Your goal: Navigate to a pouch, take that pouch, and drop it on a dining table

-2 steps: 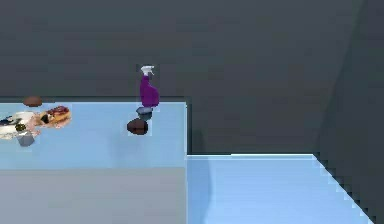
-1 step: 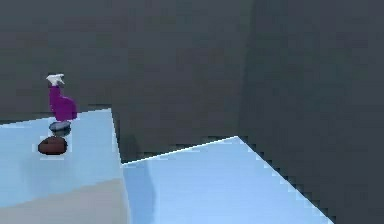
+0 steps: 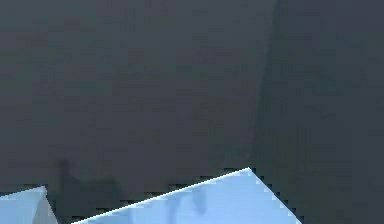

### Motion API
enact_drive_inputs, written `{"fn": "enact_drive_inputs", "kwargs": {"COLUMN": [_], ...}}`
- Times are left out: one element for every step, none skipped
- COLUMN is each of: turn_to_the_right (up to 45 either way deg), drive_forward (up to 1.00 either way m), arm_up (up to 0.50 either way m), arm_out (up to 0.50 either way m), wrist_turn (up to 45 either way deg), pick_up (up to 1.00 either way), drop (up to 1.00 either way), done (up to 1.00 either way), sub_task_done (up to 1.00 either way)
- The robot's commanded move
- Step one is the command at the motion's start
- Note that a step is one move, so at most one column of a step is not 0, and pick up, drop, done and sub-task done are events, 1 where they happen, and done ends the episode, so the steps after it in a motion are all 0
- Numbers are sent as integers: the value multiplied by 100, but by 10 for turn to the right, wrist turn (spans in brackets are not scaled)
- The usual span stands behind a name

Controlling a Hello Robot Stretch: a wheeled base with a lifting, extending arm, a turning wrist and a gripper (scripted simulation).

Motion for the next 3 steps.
{"fn": "enact_drive_inputs", "kwargs": {"turn_to_the_right": [-210,0,-420], "drive_forward": [0,80,0], "arm_up": [0,0,0], "arm_out": [0,0,0], "wrist_turn": [0,0,0], "pick_up": [0,0,0], "drop": [0,0,0], "done": [0,0,0], "sub_task_done": [0,0,0]}}
